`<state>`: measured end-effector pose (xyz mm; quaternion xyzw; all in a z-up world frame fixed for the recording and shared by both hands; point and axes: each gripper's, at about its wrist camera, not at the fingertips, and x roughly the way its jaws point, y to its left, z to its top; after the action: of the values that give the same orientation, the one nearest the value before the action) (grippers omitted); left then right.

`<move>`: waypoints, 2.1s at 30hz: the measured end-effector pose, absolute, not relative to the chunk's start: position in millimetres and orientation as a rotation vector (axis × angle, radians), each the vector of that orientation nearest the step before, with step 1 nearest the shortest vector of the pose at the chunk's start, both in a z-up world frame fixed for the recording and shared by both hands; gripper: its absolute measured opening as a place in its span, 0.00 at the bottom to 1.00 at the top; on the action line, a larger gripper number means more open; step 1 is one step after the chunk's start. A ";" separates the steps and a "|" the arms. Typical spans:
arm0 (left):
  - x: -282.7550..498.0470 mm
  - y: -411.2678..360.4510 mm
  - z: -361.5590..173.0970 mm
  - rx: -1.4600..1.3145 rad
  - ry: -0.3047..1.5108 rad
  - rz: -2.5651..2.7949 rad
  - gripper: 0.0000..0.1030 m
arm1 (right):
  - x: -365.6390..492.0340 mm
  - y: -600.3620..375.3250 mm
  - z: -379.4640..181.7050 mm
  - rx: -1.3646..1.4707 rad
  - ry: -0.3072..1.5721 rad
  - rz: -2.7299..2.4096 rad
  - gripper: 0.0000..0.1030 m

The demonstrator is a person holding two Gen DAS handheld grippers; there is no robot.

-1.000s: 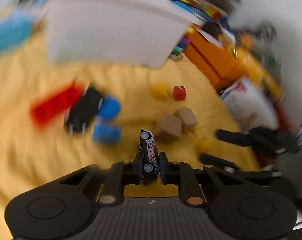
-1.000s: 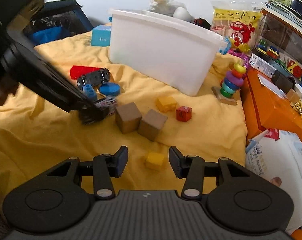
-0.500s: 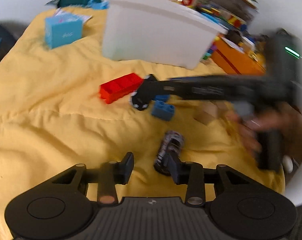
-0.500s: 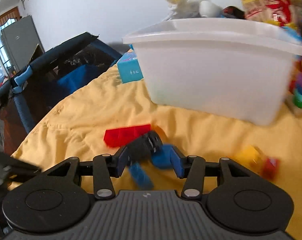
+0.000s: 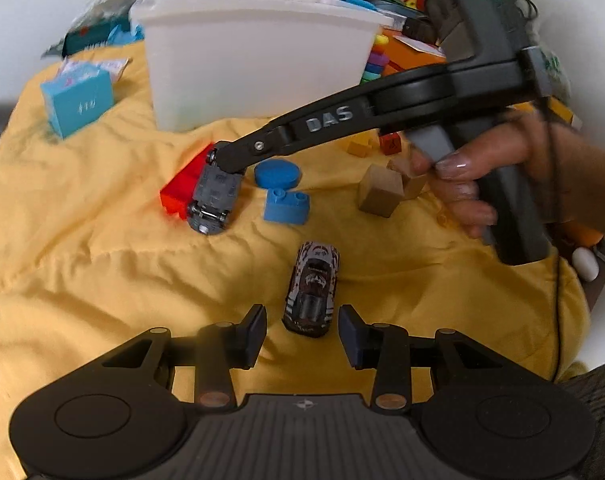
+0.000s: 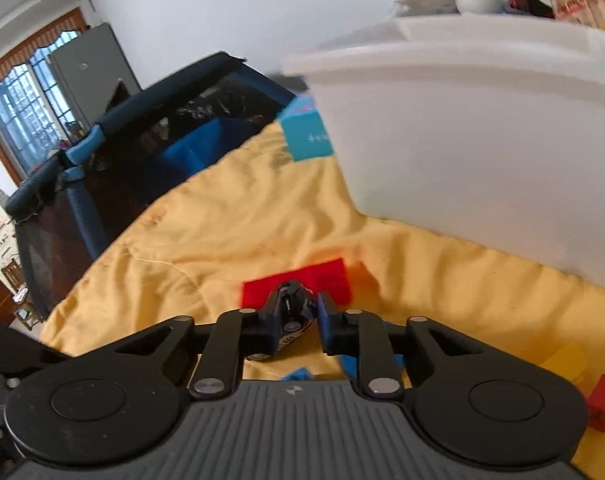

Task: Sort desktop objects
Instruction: 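Grasp the white race car with the left tool while the right tool grasps the green-white car, then carry both cars over the white bin and open both tools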

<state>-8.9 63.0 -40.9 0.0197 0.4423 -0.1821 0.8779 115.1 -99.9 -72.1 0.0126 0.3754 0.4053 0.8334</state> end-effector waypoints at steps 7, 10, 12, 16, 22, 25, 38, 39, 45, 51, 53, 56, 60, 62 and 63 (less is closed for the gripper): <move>-2.5 48.9 -39.7 0.102 0.904 -0.406 0.42 | 57.6 -125.8 -22.2 -0.188 0.563 0.771 0.19; 4.9 43.5 -41.5 0.114 0.912 -0.416 0.42 | 25.3 -137.1 -20.3 -0.405 0.511 0.749 0.19; 8.4 41.3 -43.0 0.119 0.916 -0.414 0.42 | 10.8 -143.2 -29.3 -0.495 0.521 0.764 0.19; 13.5 38.5 -48.9 0.119 0.944 -0.401 0.42 | -18.4 -152.3 -48.7 -0.710 0.457 0.769 0.19; 13.5 36.5 -47.8 0.104 0.954 -0.385 0.43 | -49.8 -163.5 -54.2 -0.783 0.442 0.991 0.33; 12.1 36.7 -46.8 0.101 0.955 -0.382 0.43 | -44.7 -173.3 -47.2 -0.650 0.576 1.087 0.40; 17.0 34.0 -51.1 0.189 0.960 -0.388 0.43 | 3.2 -152.6 -66.0 -0.145 1.081 0.697 0.52; 17.7 34.6 -51.3 0.186 0.960 -0.393 0.43 | 2.1 -148.0 -69.3 -0.155 1.084 0.688 0.52; 16.3 36.2 -49.4 0.194 0.937 -0.429 0.32 | -12.6 -132.5 -79.6 -0.344 1.003 0.657 0.48; 15.6 41.1 -19.8 0.126 0.850 -0.454 0.32 | -5.7 -148.6 -64.6 -0.308 0.983 0.652 0.47; 21.5 45.8 0.4 0.084 0.790 -0.452 0.32 | 0.6 -158.1 -49.7 -0.268 0.947 0.639 0.47; 38.4 50.7 28.6 0.059 0.713 -0.434 0.32 | 16.5 -170.3 -20.4 -0.222 0.847 0.615 0.47; 69.9 55.2 66.6 0.082 0.581 -0.389 0.32 | 47.4 -178.5 14.5 -0.191 0.691 0.536 0.47; 86.5 59.1 87.3 0.083 0.507 -0.350 0.32 | 62.3 -178.2 28.6 -0.188 0.604 0.494 0.47; 96.6 62.2 97.8 0.075 0.476 -0.339 0.32 | 68.6 -177.5 34.8 -0.184 0.557 0.475 0.47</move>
<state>96.6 62.2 97.8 0.0370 0.2345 -0.1670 0.9570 68.6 -177.5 34.8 -0.0896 0.2719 0.2319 0.9296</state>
